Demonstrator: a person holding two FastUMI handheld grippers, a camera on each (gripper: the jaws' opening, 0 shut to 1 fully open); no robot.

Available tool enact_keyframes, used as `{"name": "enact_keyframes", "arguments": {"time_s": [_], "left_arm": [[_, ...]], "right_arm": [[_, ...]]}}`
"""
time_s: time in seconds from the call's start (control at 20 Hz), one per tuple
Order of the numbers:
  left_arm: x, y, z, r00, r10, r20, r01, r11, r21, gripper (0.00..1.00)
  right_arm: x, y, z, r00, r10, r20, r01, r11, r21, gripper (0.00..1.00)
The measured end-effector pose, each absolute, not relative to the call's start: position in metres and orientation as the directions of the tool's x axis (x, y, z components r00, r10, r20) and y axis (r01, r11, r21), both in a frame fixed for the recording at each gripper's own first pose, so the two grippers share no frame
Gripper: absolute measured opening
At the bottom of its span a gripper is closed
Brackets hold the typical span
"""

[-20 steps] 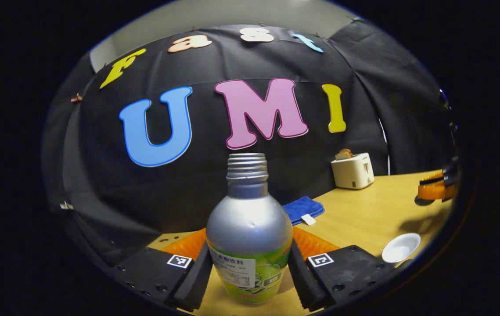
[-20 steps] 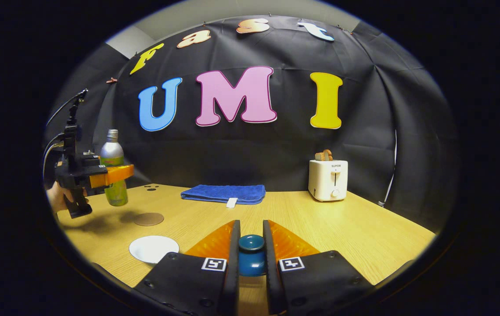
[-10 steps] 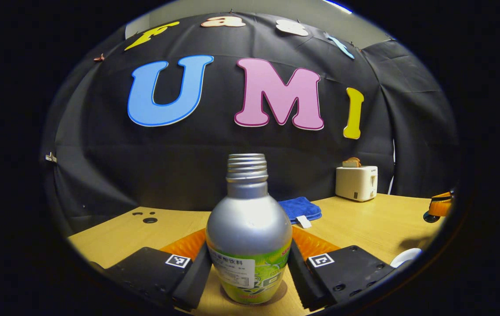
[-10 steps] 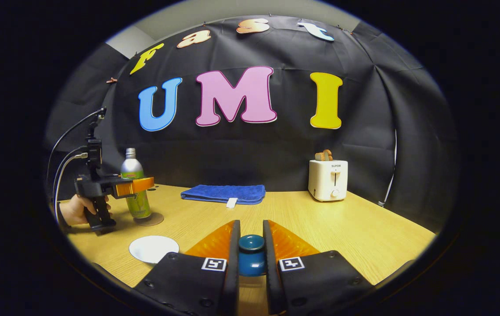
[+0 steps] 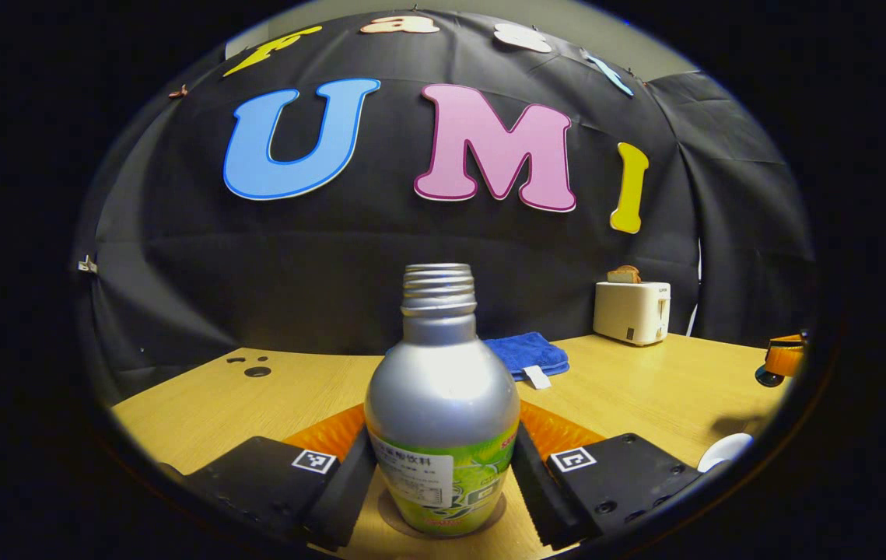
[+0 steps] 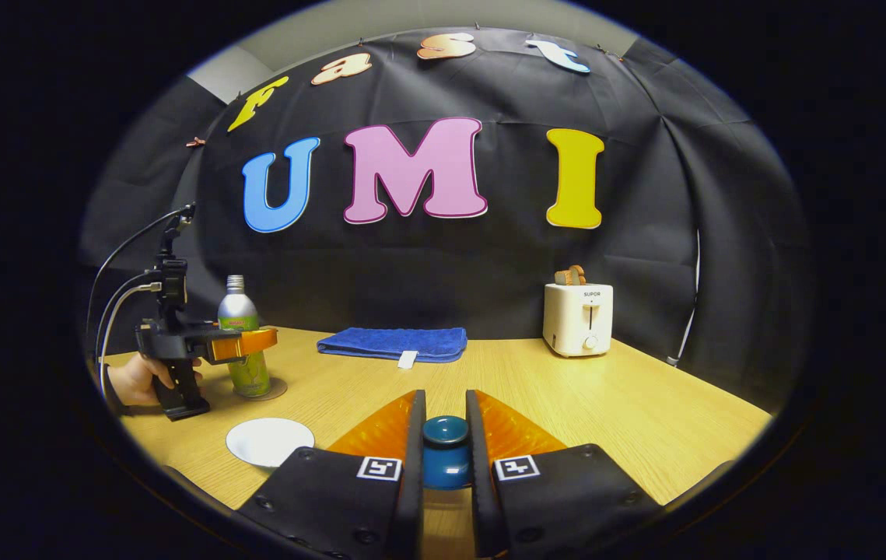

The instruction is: Open the teacup lid with one hand, grasp the water bottle and pour water into the teacup with the other hand; after pouring, place the water bottle on the coaster and then close the teacup lid.

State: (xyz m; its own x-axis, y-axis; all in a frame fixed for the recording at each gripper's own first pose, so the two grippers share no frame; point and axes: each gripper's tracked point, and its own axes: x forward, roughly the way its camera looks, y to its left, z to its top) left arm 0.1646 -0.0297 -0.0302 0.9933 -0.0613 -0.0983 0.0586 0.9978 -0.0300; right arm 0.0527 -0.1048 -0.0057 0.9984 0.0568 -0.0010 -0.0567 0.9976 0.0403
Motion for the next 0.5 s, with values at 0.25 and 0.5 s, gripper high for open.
{"name": "enact_keyframes", "arguments": {"time_s": [0.25,0.5], "left_arm": [[0.150,-0.026,-0.033,0.988,-0.054,-0.144,0.052,0.999,-0.016,0.98],[0.134,-0.028,-0.039,0.980,-0.080,-0.180,0.083,0.997,0.006,0.98]], "right_arm": [[0.053,-0.104,-0.006,0.998,0.056,-0.001,-0.055,0.998,0.040,0.29],[0.053,-0.104,-0.006,0.998,0.055,-0.001,-0.055,0.998,0.040,0.29]]}}
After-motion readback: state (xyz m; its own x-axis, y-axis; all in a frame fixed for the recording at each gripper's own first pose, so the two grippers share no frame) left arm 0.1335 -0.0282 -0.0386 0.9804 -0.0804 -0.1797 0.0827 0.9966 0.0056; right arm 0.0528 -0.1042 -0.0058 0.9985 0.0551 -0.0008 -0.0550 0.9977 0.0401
